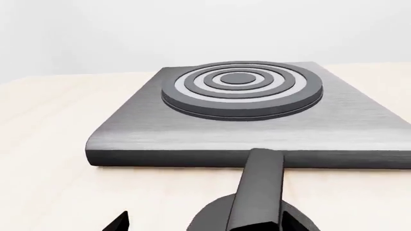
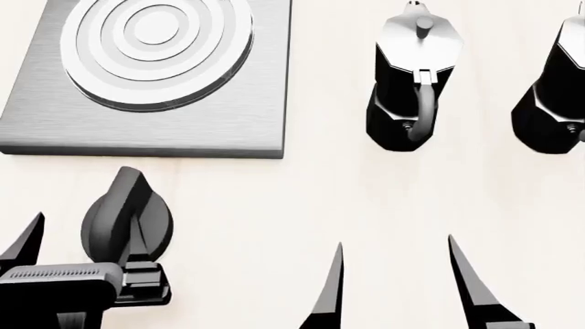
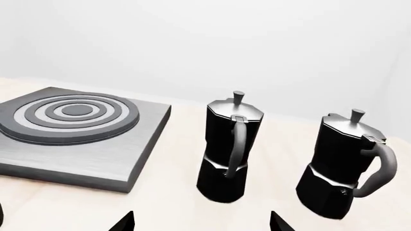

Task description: Turn off the stove.

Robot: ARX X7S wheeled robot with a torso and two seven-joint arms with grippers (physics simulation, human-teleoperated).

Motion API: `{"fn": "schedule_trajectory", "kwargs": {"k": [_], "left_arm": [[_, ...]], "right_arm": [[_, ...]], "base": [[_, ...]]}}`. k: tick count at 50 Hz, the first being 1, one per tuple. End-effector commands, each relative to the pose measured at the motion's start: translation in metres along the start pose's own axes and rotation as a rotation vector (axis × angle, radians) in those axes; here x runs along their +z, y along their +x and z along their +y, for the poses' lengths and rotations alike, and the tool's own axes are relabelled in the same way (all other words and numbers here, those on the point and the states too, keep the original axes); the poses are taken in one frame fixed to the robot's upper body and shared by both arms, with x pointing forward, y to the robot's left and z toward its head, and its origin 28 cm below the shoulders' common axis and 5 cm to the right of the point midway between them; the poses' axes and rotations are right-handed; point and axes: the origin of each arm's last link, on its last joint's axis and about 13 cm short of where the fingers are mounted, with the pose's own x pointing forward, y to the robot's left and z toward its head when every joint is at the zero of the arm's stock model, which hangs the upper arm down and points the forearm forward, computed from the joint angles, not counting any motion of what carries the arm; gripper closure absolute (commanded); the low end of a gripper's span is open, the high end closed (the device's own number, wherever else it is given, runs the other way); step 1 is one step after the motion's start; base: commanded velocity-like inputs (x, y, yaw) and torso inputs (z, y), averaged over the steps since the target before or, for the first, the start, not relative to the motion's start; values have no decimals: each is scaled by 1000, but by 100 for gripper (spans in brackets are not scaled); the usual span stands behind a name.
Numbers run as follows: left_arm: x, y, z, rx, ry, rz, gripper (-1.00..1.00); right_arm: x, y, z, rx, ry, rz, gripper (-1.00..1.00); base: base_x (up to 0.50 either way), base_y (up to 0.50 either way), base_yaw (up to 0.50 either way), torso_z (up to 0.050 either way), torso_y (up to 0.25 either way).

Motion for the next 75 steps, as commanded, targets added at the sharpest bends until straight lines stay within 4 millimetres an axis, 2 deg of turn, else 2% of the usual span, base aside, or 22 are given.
{"fn": "schedule_trajectory", "kwargs": {"k": [1, 28, 56, 75], "left_arm": [[2, -1, 10, 38, -6, 26, -100], [19, -8, 25, 101, -35, -4, -100], [15, -8, 34, 140, -27, 20, -100], [24, -3, 43, 169, -48, 16, -100]], "right_arm": [[0, 0, 0, 3, 1, -1, -100], [0, 0, 0, 4, 0, -2, -100], [0, 0, 1, 5, 2, -3, -100], [-1, 0, 1, 6, 1, -1, -100]], "base": [[0, 0, 0, 0, 0], [0, 0, 0, 0, 0], [0, 0, 0, 0, 0], [0, 0, 0, 0, 0]]}}
